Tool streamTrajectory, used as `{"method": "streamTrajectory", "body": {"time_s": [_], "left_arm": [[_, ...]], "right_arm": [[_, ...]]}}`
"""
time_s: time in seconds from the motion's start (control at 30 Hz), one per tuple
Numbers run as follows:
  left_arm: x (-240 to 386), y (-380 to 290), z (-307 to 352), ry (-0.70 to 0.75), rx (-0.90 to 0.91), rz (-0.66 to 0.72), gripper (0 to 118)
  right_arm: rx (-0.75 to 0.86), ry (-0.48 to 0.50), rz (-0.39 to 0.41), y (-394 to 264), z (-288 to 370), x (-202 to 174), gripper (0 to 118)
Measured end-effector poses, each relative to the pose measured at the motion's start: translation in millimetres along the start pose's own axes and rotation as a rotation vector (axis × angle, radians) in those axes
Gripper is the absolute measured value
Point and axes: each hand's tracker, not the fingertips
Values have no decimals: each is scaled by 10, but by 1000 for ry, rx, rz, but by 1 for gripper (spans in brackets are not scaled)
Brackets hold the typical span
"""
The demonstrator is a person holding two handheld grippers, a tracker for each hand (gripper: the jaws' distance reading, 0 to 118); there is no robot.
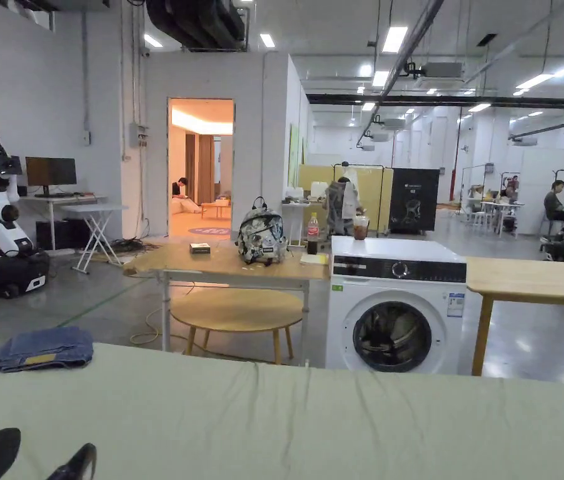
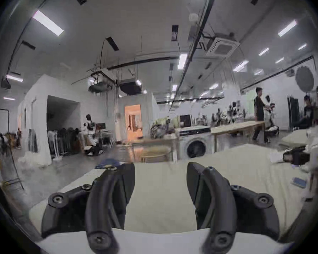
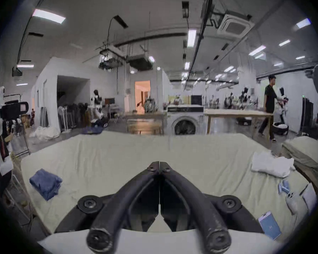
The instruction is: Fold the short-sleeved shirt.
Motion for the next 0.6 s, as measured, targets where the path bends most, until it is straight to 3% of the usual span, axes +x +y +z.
{"method": "streamTrajectory", "body": {"time_s": [0.03,0.13,0.17,0.4,0.6], "left_arm": [[86,-20,9,-20,5,-5,49],[275,-69,-5,-20,-23,-67,8],[322,-85,11,-7,-30,-82,0],[451,-169,161,14,-56,-4,0],[441,-142,140,-21,-50,58,0]], "right_arm": [[8,0,-1,17,-20,14,0],[41,-18,12,20,15,-4,0],[39,-20,6,13,16,5,0],[37,-86,32,-33,212,-73,0],[37,-79,33,2,206,-98,0]]}}
